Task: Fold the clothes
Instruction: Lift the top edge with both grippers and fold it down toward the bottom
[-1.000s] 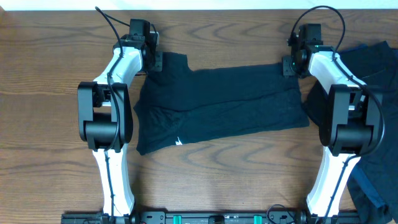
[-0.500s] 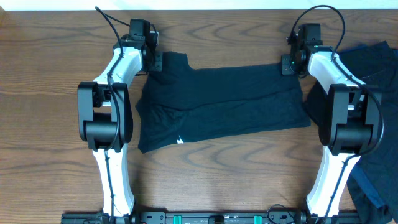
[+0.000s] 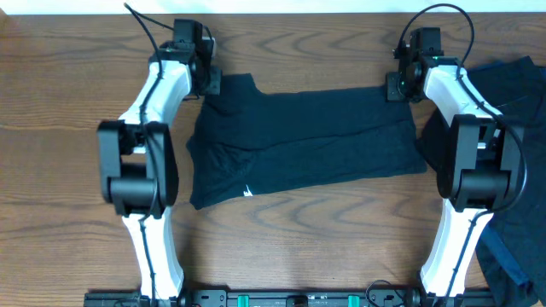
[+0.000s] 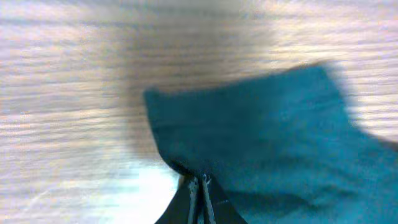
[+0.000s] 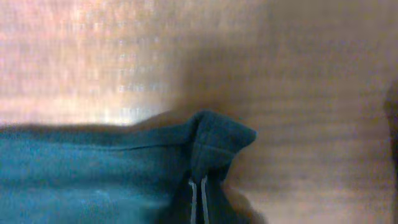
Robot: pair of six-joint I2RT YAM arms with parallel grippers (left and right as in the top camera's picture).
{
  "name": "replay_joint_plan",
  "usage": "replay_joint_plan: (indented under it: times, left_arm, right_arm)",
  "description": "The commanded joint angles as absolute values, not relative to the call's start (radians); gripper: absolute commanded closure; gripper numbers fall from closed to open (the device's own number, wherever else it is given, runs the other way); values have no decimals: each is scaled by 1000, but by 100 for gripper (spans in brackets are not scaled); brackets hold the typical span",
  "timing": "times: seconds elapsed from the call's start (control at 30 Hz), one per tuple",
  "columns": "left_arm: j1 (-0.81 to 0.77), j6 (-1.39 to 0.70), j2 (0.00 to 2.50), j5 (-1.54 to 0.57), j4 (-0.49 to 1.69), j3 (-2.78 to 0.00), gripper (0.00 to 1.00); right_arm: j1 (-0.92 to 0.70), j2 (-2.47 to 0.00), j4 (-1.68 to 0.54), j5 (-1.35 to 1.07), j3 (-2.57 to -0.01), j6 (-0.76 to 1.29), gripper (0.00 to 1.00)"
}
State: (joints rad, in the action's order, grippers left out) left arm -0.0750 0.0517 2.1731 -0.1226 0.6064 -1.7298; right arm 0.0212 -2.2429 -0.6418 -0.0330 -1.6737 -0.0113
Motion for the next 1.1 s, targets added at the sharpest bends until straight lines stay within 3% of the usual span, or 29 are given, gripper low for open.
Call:
replay_joint_plan:
  times: [0.0, 0.3, 0.63, 1.07]
  left_arm:
    - [-77, 47, 2078, -121, 643, -1738, 94]
    - [-77, 20, 1997, -121, 881, -1738, 94]
    - [-77, -139, 1986, -121, 1165, -1723, 94]
    - [-78, -205, 1986, -125, 1248, -1564, 94]
  right_arm:
    - [20, -2171, -686, -46, -1694, -18, 99]
    - [20, -2052, -901, -42, -1694, -68, 99]
    - [20, -1975, -1198, -49, -1686, 23, 99]
    - [29, -1977, -1033, -26, -1462, 30, 99]
